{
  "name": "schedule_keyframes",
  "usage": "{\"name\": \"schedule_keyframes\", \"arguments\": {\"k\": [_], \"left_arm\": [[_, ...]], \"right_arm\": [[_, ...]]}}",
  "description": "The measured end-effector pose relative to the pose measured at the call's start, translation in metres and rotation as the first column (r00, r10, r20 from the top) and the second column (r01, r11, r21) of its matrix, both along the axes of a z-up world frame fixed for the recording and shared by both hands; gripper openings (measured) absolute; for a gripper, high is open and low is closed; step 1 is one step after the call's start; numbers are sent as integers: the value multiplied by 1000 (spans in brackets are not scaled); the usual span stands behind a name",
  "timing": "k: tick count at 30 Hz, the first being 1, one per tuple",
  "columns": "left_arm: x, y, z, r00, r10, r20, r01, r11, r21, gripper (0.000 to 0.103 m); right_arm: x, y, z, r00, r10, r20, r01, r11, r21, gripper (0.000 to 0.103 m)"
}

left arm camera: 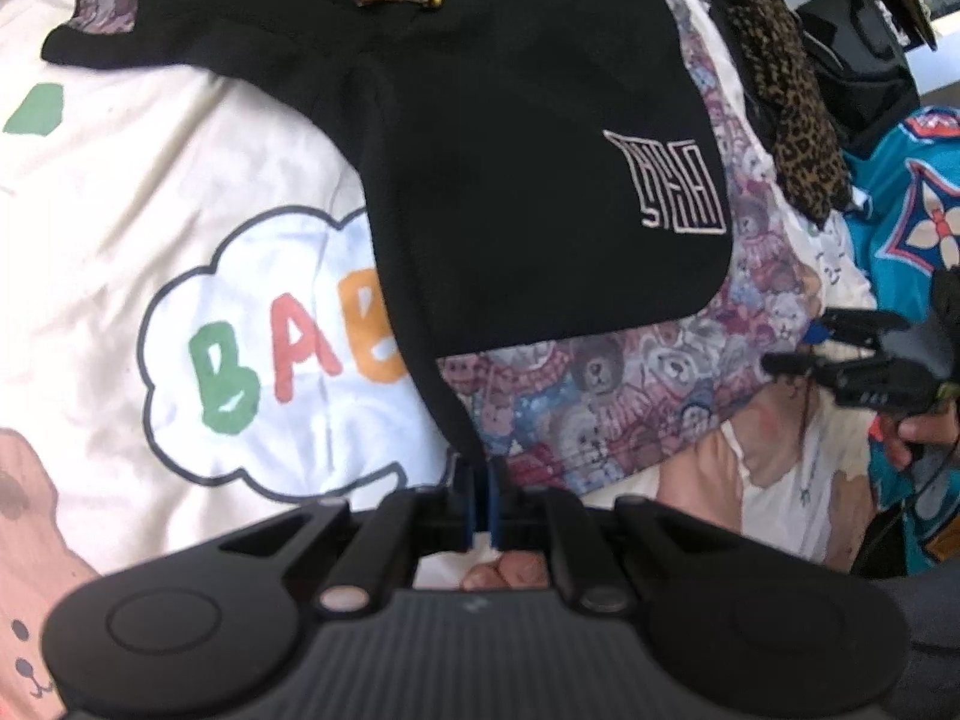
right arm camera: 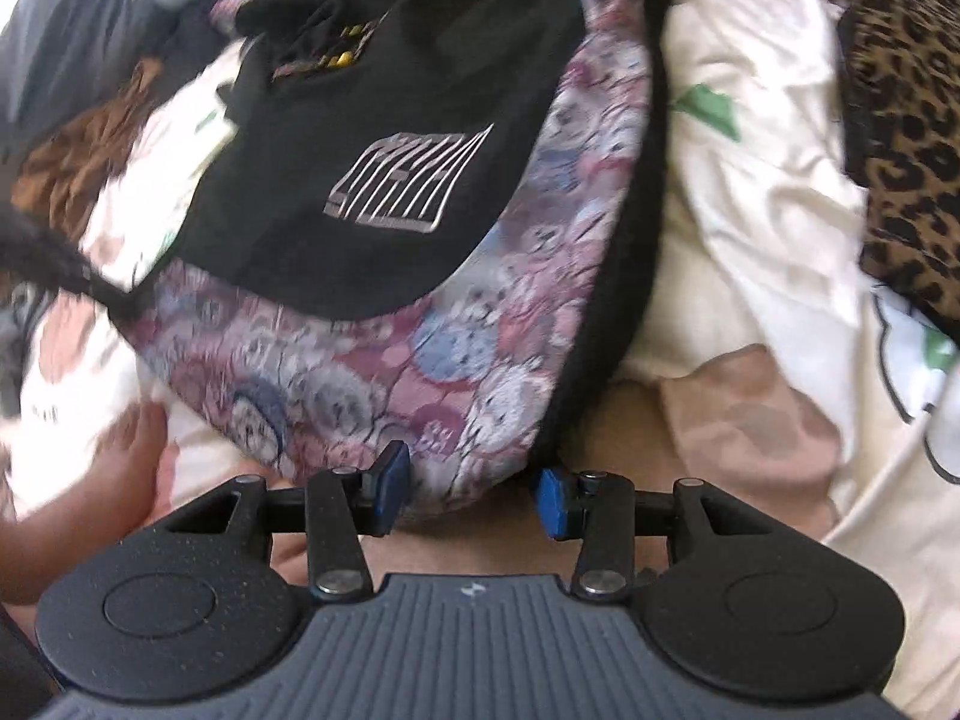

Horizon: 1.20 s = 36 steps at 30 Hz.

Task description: Fold clothes

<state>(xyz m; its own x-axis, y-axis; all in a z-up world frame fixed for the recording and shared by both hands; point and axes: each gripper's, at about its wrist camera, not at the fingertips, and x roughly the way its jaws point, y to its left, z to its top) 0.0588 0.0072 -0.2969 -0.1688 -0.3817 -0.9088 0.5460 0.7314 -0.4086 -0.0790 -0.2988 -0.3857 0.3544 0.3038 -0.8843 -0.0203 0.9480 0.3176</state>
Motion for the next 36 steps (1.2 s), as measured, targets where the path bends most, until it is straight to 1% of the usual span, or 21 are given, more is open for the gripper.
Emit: {"name": "schedule_keyframes", "arguments": {"k": [1,2,3,4,7,8,10,12,14,17,20,22,23,25,26,27,28,29,30,33,36], "left_arm": [[0,0,1,1000,3,-2,-3,1000,-3,4],[0,0,2,1000,6,-5,-6,1000,-7,5],[0,0,4,1000,5,-4,-5,1000,-11,5],[-1,0,6,1000,4,-1,-4,1000,-16,5],[-2,1,11,1000,8,-2,-8,1000,-29,5],[-2,1,12,1000,13,-7,-14,999,-36,6],[-1,1,14,1000,28,-11,-28,999,-46,24],[0,0,14,999,43,3,-42,998,-44,40],[1,-1,10,999,46,19,-45,999,-31,42],[3,-4,-1,999,53,1,-53,998,-17,42],[0,-10,-12,999,32,14,-32,999,15,49],[-2,-14,-20,999,18,30,-20,999,43,51],[-2,-15,-23,999,16,35,-18,998,56,50],[-1,-14,-29,999,44,12,-44,997,55,48],[-1,-12,-32,998,62,-6,-62,997,44,48],[-1,-11,-33,997,74,-15,-73,997,32,41],[-1,-11,-34,997,73,-21,-72,997,21,30],[-2,-11,-36,998,64,-24,-64,998,21,23],[-2,-12,-37,998,55,-25,-55,998,23,6],[0,-11,-30,999,51,-10,-51,999,-3,3],[7,-6,-14,998,63,29,-62,998,-30,3]], "right_arm": [[0,1,-2,1000,3,-6,-3,1000,5,49],[-1,2,-3,1000,5,-11,-5,1000,10,45],[-2,0,-3,1000,-15,-17,16,999,32,26],[-3,-3,-3,999,-36,-23,37,998,53,4],[-9,-12,2,993,-107,-42,111,988,108,0],[-11,-14,5,991,-123,-55,130,983,126,0],[-15,-18,13,986,-151,-69,159,977,142,0],[-20,-25,21,979,-185,-82,195,972,134,0],[-24,-33,26,971,-222,-94,232,966,115,0],[-29,-45,21,954,-270,-127,281,956,81,0],[-32,-52,15,944,-297,-145,308,950,61,0],[-32,-53,13,945,-296,-140,307,950,66,0],[-31,-54,12,946,-295,-137,306,950,68,0],[-31,-55,9,947,-294,-131,305,950,73,3],[-31,-54,8,951,-283,-125,294,953,74,7],[-30,-52,9,954,-274,-120,283,957,66,17],[-29,-51,9,958,-264,-114,272,961,58,28],[-28,-48,9,961,-254,-108,261,964,56,32],[-28,-46,9,964,-244,-102,250,967,54,39],[-24,-38,6,974,-204,-104,210,976,55,41],[-19,-28,7,982,-165,-89,170,984,61,41]]}}
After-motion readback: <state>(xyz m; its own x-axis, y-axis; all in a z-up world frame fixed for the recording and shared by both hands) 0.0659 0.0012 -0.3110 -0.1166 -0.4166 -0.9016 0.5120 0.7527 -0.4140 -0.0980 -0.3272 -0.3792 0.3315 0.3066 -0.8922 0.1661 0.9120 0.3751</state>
